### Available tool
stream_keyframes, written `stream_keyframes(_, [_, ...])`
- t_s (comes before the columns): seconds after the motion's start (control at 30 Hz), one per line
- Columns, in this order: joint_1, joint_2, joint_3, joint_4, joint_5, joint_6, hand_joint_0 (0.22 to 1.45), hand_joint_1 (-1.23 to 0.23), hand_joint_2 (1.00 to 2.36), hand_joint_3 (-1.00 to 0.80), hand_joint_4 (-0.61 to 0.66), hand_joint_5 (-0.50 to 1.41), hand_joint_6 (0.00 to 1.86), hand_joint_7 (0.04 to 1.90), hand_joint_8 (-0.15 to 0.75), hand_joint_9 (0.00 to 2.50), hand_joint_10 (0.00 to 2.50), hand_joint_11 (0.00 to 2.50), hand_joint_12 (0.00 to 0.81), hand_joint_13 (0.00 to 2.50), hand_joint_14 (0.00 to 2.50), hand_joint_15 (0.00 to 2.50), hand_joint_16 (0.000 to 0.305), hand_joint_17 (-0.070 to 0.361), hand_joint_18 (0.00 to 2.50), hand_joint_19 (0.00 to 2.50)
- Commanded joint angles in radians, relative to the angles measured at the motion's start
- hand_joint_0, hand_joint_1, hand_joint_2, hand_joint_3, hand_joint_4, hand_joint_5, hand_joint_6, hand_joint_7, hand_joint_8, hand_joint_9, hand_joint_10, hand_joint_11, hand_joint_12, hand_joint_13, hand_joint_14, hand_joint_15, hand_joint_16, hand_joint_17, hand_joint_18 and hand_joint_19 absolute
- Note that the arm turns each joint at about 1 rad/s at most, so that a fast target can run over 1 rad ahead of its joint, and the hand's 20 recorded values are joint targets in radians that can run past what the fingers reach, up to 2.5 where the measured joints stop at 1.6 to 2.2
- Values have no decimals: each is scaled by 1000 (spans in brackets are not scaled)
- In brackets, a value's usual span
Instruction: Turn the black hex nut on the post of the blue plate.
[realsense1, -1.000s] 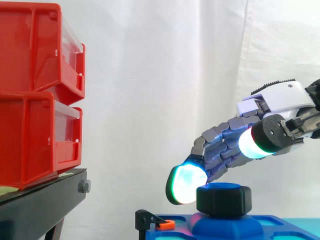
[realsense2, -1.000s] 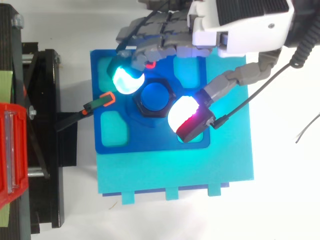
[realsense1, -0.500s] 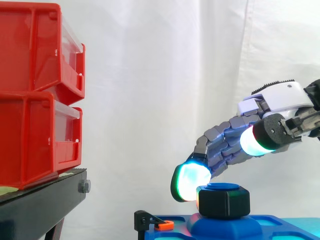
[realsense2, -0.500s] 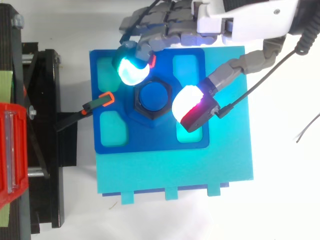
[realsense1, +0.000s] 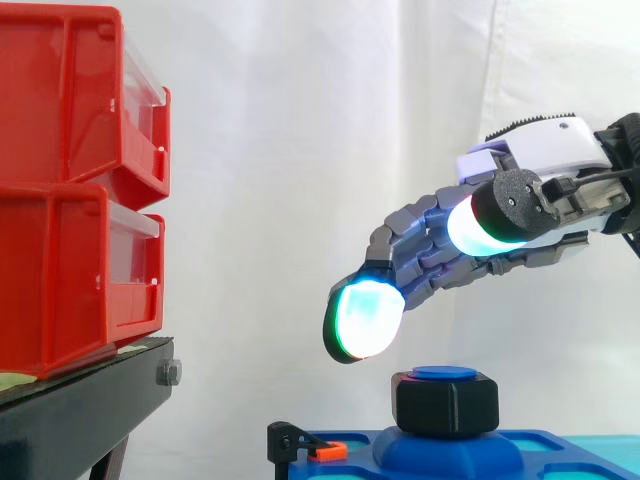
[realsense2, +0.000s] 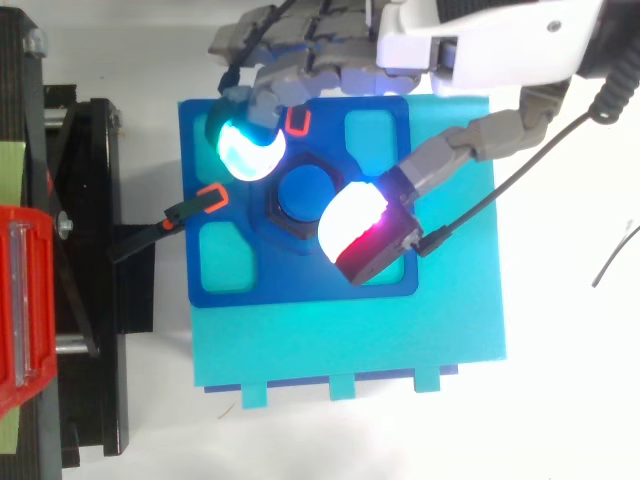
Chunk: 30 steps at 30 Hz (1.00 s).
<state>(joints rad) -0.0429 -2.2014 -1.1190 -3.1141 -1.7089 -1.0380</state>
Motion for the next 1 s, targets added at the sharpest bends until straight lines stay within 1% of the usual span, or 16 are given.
stream_keyframes(0.0, [20,0,1,5,25,0,464,-349,1000,-500,197,-202,502,799,240,216,0,0,364,180,0,0,53,120,0,0])
stream_keyframes(0.03, [29,0,1,5,34,0,465,-348,1000,-500,199,-202,503,798,240,215,0,0,364,180,0,0,53,120,0,0])
stream_keyframes(0.23, [48,-1,1,-1,54,0,465,-347,1000,-500,199,-202,502,800,241,216,0,0,365,181,0,0,53,120,0,0])
stream_keyframes(0.33, [64,0,-1,-6,83,-7,464,-346,1000,-500,200,-202,502,799,241,215,0,0,365,182,0,0,53,120,0,0])
stream_keyframes(0.4, [71,-1,-1,-6,94,-7,464,-346,1000,-500,200,-202,502,799,241,214,0,0,365,182,0,0,53,120,0,0])
stream_keyframes(0.53, [80,-1,-1,-6,100,-7,464,-346,1000,-500,202,-202,502,799,242,215,0,0,366,182,0,0,53,120,0,0])
stream_keyframes(0.57, [84,0,-2,-6,106,-7,464,-346,1000,-500,201,-202,502,799,242,216,0,0,366,182,0,0,53,120,0,0])
stream_keyframes(0.73, [94,-1,-2,-23,121,-7,464,-346,1000,-500,201,-202,503,798,241,216,0,0,366,183,0,0,53,120,0,0])
stream_keyframes(0.87, [97,0,-4,-31,121,-7,464,-345,1000,-500,201,-202,502,800,242,216,0,0,366,183,0,0,53,120,0,0])
stream_keyframes(0.97, [97,0,-18,-26,120,-7,464,-345,1000,-500,203,-202,502,799,241,215,0,0,366,184,0,0,53,120,0,0])
